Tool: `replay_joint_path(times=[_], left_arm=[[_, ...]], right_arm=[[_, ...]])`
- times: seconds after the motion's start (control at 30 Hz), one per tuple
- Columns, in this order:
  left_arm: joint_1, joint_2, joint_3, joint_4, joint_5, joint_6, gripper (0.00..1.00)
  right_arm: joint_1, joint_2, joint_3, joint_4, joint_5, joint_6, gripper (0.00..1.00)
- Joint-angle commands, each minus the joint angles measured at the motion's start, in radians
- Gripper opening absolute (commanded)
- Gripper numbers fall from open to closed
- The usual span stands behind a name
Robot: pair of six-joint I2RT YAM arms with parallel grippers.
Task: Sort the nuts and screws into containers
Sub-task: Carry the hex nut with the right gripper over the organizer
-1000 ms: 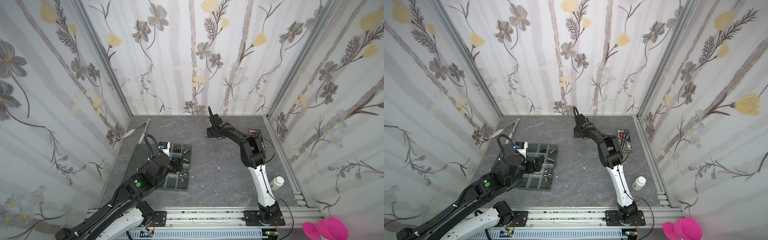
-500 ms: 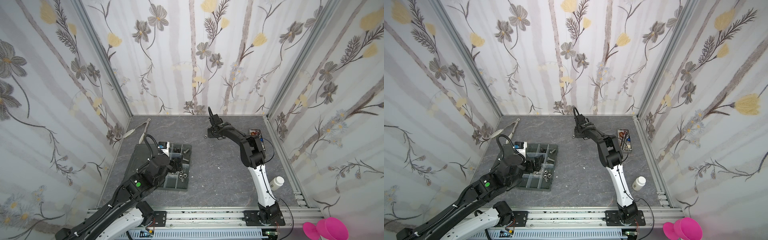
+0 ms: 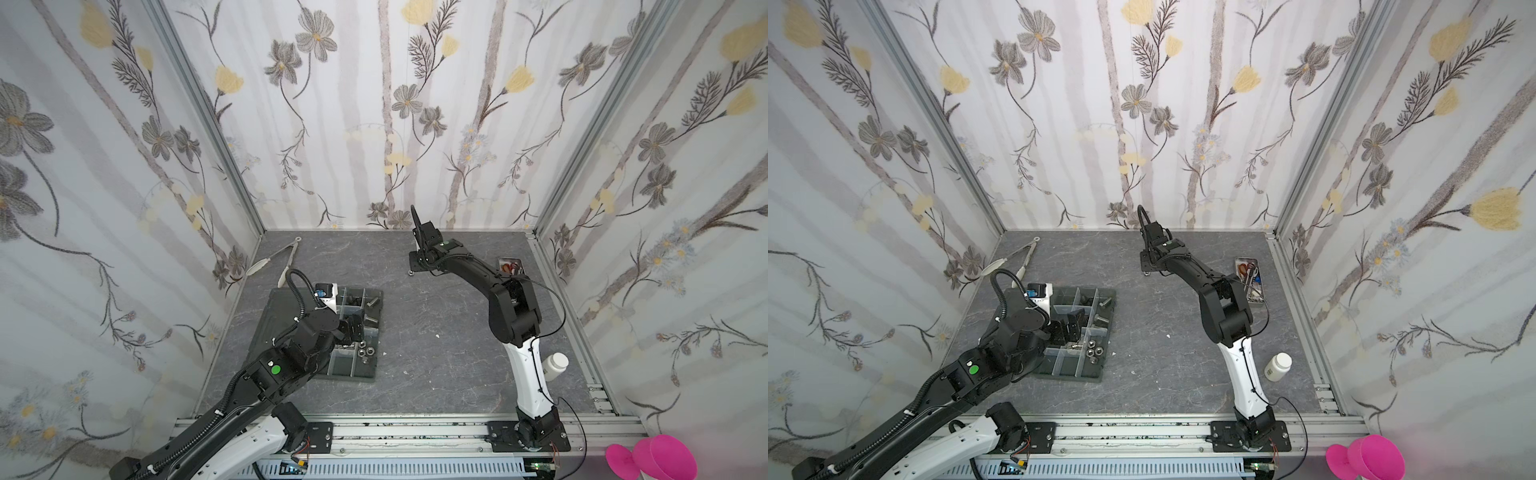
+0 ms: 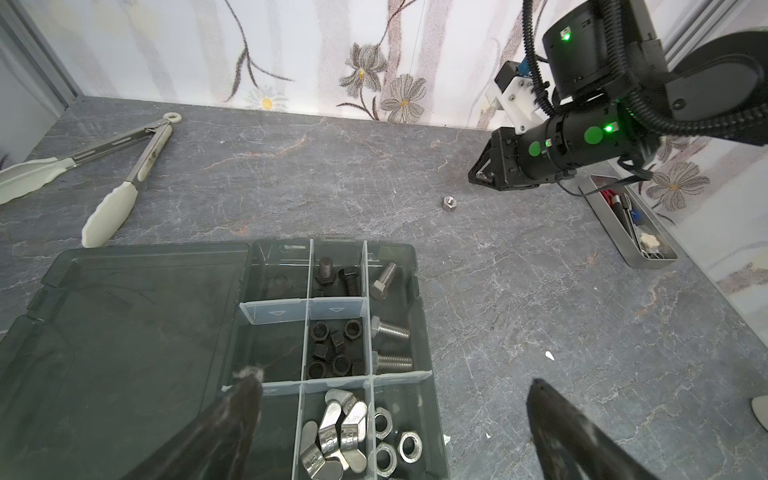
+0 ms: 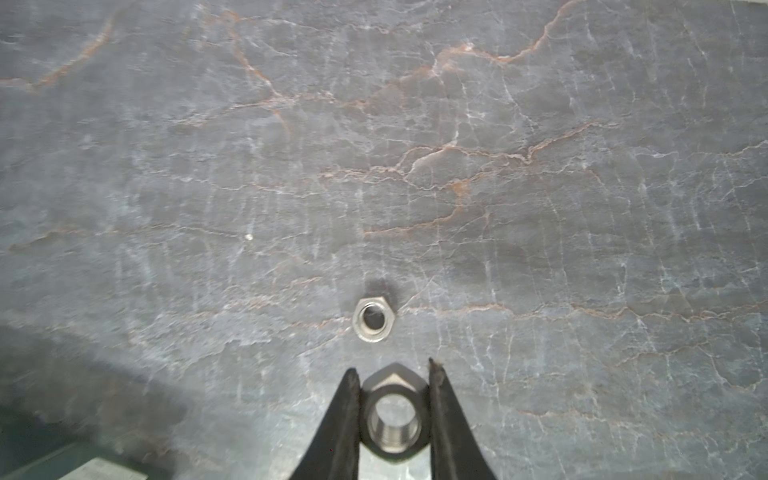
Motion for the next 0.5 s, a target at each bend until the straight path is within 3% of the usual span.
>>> replay_joint_path(times=[0.0, 0.47], left_arm=[[0.002, -0.008, 0.000, 0.002, -0.032, -0.011, 1.00], [0.001, -0.076, -0.004, 0.005, -0.133, -0.017, 1.00]], right_arm=[[0.020, -0.074, -0.054, 0.051, -0.032, -0.002, 0.12], [0.153, -0.370, -0.401, 0.198, -0.166, 0.009, 0.11]])
